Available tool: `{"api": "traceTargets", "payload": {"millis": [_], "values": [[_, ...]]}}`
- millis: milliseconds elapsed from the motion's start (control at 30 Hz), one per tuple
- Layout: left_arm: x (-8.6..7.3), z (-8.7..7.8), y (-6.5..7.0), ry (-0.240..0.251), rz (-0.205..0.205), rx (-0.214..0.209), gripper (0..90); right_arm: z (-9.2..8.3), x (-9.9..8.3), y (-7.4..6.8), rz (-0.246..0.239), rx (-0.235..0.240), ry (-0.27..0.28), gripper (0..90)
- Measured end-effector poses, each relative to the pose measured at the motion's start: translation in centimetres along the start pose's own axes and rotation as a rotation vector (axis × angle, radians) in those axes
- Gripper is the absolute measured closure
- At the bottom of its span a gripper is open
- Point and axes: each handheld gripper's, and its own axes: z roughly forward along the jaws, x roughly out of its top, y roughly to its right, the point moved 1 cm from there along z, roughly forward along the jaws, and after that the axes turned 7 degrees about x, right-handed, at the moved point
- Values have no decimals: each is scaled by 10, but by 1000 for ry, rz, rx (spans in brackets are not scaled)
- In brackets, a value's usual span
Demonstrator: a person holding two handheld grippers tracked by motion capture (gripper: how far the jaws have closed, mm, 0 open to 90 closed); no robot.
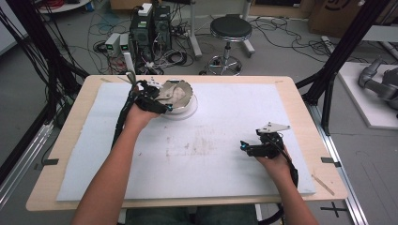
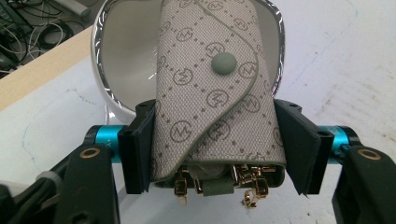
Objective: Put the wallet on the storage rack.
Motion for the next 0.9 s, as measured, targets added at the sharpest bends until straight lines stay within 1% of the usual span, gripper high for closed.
{"api": "traceTargets", "payload": {"millis": [33, 200, 400, 567, 633, 667, 733, 767, 800, 833, 900], "values": [[1, 1, 0, -2, 5, 1, 354, 0, 0, 0, 3, 2, -1, 162], [3, 3, 1, -4, 1, 6, 340, 0, 0, 0, 2, 1, -2, 162], [8, 3, 3, 38, -7, 15, 324, 0, 0, 0, 1, -1, -1, 162], [9, 3, 4, 51, -9, 23, 317, 0, 0, 0, 2, 0, -1, 162], [10, 1, 3, 64, -7, 30, 305, 0, -1, 0, 2, 0, -2, 163], [11, -2, 2, 74, -12, 36, 284, 0, -1, 0, 3, -1, -3, 162], [12, -6, 1, 103, -31, 41, 257, 0, -1, 0, 3, 1, -3, 163], [12, -6, 1, 103, -31, 41, 250, 0, -1, 0, 1, -1, -3, 163], [12, -10, -1, 124, -40, 39, 243, 0, -1, 0, 0, -1, -2, 162], [12, -10, -1, 124, -40, 39, 240, 0, -1, 0, 1, 1, -2, 162], [12, -17, -2, 139, -51, 32, 234, 0, -1, 0, 2, 1, -2, 162]]}}
